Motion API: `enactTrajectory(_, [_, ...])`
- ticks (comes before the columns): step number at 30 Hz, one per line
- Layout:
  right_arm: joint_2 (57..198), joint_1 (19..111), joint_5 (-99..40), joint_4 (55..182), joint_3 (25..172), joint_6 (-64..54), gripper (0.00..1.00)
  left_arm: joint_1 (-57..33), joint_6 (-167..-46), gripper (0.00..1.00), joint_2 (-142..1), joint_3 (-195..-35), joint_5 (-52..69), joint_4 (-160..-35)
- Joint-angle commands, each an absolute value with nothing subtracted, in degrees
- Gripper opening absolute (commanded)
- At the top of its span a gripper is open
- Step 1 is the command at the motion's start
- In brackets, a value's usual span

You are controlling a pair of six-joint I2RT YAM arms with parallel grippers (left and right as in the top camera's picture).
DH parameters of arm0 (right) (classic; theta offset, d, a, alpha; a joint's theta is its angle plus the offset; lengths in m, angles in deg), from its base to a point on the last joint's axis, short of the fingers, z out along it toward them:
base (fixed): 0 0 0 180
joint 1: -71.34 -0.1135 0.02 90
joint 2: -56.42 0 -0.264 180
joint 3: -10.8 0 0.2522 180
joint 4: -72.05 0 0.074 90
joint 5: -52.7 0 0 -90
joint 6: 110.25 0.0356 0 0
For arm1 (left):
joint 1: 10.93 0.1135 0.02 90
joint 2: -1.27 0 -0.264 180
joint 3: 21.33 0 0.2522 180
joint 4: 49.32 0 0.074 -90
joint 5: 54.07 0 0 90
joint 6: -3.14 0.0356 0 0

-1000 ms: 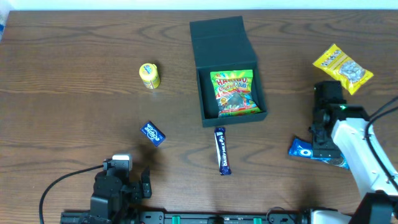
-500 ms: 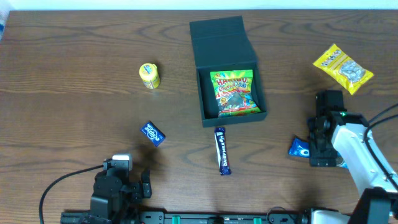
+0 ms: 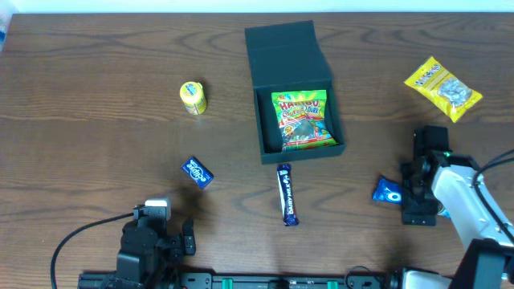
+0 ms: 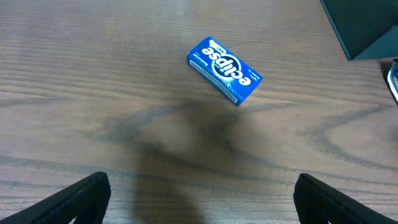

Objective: Pack container
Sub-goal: 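Lower the right gripper and grasp the blue Oreo pack's end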

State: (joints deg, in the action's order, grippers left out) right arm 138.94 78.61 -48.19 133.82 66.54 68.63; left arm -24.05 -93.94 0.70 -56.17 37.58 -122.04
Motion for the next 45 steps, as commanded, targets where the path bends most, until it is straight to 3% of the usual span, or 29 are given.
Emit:
enactTrajectory(1, [139.09,79.31,-49.53,133.75,65.99,67.95,0.99,-23.70,-94.59,0.95,1.07,-55.45,39.11,-125.80])
enactTrajectory(23, [139.27,79.31,-49.51,128.18,62.23,67.95,0.99,-23.70,-94.59,0.95,1.07,-55.45,39.09,-125.80])
enactTrajectory(31, [139.27,79.31,-49.46,129.14,62.21,67.95,0.70,-23.70,-94.59,0.95,1.07,-55.45,39.09,-125.80])
enactTrajectory(35, [139.27,79.31,-49.48,129.69,62.21,67.95,0.61,-23.70,-94.59,0.95,1.07,-55.45,39.09,-125.80])
enactTrajectory(37, [139.27,79.31,-49.46,129.75,62.21,67.95,0.51,-23.70,-94.59,0.95,1.07,-55.45,39.09,-125.80])
enactTrajectory(45, [139.27,79.31,-49.48,129.77,62.21,67.95,0.44,-23.70,-94.59,0.95,1.07,-55.45,39.09,-125.80])
